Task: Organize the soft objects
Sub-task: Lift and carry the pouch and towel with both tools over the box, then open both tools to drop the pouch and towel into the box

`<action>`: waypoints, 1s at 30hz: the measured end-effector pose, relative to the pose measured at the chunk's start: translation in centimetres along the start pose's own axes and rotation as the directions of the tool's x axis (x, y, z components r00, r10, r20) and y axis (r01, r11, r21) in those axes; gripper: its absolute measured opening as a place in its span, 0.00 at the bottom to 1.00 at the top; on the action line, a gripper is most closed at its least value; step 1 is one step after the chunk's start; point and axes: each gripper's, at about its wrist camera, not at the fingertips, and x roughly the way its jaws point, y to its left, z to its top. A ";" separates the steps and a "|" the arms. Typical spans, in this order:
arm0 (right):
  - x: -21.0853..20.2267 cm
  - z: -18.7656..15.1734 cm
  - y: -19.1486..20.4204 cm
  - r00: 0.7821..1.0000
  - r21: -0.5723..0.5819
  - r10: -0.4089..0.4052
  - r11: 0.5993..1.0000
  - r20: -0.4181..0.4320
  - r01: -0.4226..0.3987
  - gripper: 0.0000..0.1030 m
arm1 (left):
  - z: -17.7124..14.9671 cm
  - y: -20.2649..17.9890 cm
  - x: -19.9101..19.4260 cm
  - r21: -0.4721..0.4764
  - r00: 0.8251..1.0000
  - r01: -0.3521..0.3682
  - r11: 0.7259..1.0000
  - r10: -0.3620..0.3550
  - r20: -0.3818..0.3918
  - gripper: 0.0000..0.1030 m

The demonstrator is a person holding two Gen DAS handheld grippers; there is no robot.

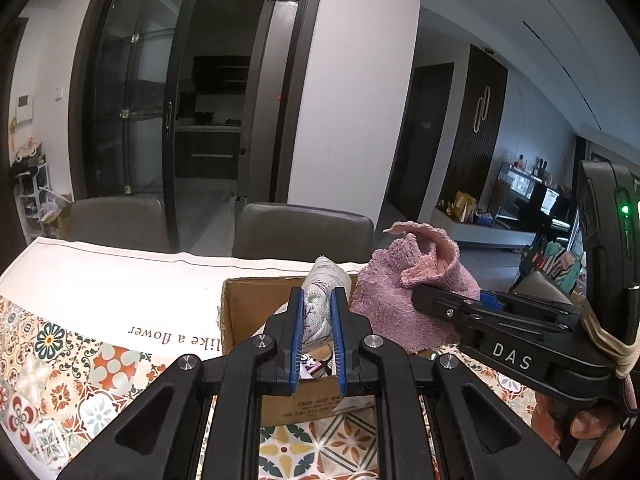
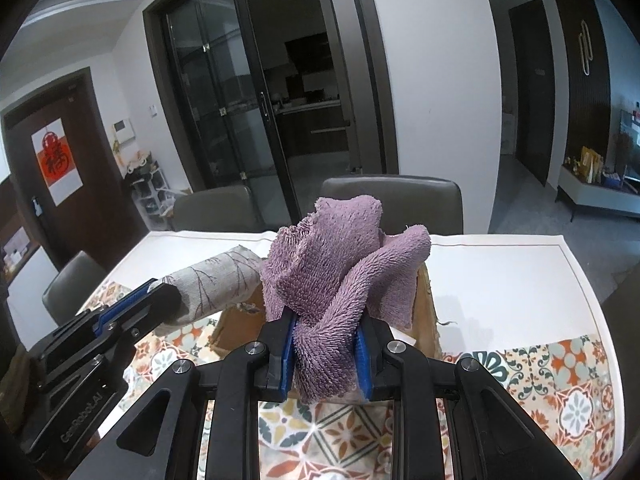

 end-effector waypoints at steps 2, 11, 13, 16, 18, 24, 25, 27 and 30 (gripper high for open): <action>0.8 0.2 -0.1 1.000 0.001 -0.001 1.000 -0.012 0.001 0.25 | 0.0 0.2 1.0 0.001 1.000 -0.001 1.000 0.001 -0.012 0.14; 5.3 0.4 -1.1 0.997 0.008 -0.004 1.000 -0.080 0.004 0.25 | -0.2 0.3 5.2 0.020 0.997 -0.012 1.000 0.013 -0.070 0.14; 6.3 0.1 -1.2 0.994 0.003 -0.008 1.000 -0.105 0.009 0.25 | -0.4 0.4 6.0 0.017 0.996 -0.017 1.000 0.019 -0.087 0.14; 7.8 0.2 -1.4 0.991 0.000 -0.010 1.000 -0.136 0.010 0.25 | -0.8 0.5 7.2 0.023 0.993 -0.026 0.999 0.028 -0.111 0.14; 8.7 0.1 -1.7 0.988 -0.001 -0.016 1.000 -0.152 0.016 0.25 | -1.1 0.4 7.8 0.029 0.992 -0.029 0.999 0.033 -0.125 0.14; 10.8 -0.3 -2.6 0.979 0.001 -0.017 1.000 -0.204 0.017 0.25 | -1.5 0.4 9.2 0.040 0.986 -0.037 0.999 0.043 -0.159 0.14; 11.1 -0.4 -2.6 0.977 -0.001 -0.018 1.000 -0.211 0.018 0.25 | -1.6 0.4 9.4 0.041 0.985 -0.039 0.998 0.045 -0.167 0.14; 11.6 -0.5 -2.7 0.975 -0.006 -0.022 1.000 -0.223 0.021 0.25 | -1.7 0.3 9.9 0.042 0.982 -0.040 0.998 0.047 -0.181 0.14; 12.3 -0.8 -3.1 0.969 -0.005 -0.025 1.000 -0.246 0.025 0.25 | -2.1 0.1 10.3 0.048 0.978 -0.051 0.998 0.059 -0.199 0.15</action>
